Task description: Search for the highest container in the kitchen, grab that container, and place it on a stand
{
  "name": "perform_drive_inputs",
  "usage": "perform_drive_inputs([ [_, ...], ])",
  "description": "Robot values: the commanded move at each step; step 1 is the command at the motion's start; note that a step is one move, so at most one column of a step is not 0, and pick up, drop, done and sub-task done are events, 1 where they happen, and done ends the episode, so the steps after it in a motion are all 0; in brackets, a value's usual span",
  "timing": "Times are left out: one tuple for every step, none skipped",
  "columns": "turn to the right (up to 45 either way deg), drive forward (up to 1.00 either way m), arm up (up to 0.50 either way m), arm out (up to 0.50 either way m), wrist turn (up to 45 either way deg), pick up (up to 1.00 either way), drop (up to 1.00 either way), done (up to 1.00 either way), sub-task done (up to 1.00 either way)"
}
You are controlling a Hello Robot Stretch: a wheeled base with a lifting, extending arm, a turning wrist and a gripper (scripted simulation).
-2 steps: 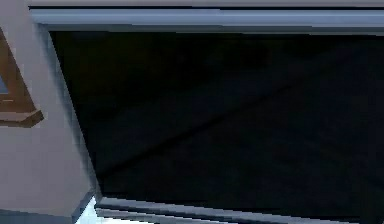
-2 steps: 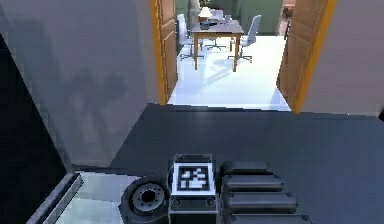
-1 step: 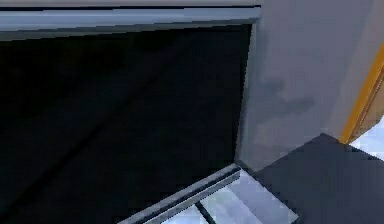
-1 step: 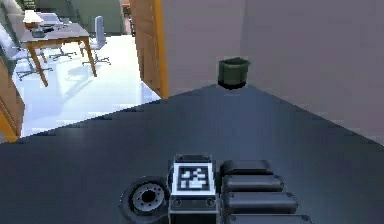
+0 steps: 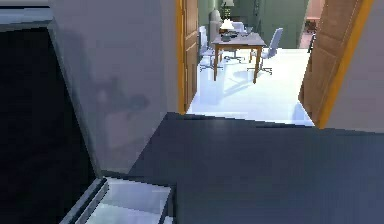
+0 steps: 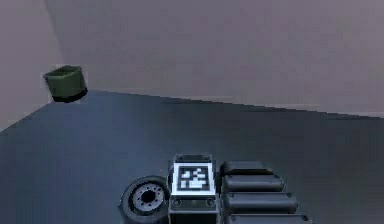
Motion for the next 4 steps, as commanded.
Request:
perform_drive_inputs([
  [0.0, 0.20, 0.00, 0.00, 0.0, 0.00, 0.00, 0.00, 0.00],
  [-45.0, 0.00, 0.00, 0.00, 0.0, 0.00, 0.00, 0.00, 0.00],
  [-45.0, 0.00, 0.00, 0.00, 0.0, 0.00, 0.00, 0.00, 0.00],
  [-45.0, 0.00, 0.00, 0.00, 0.0, 0.00, 0.00, 0.00, 0.00],
])
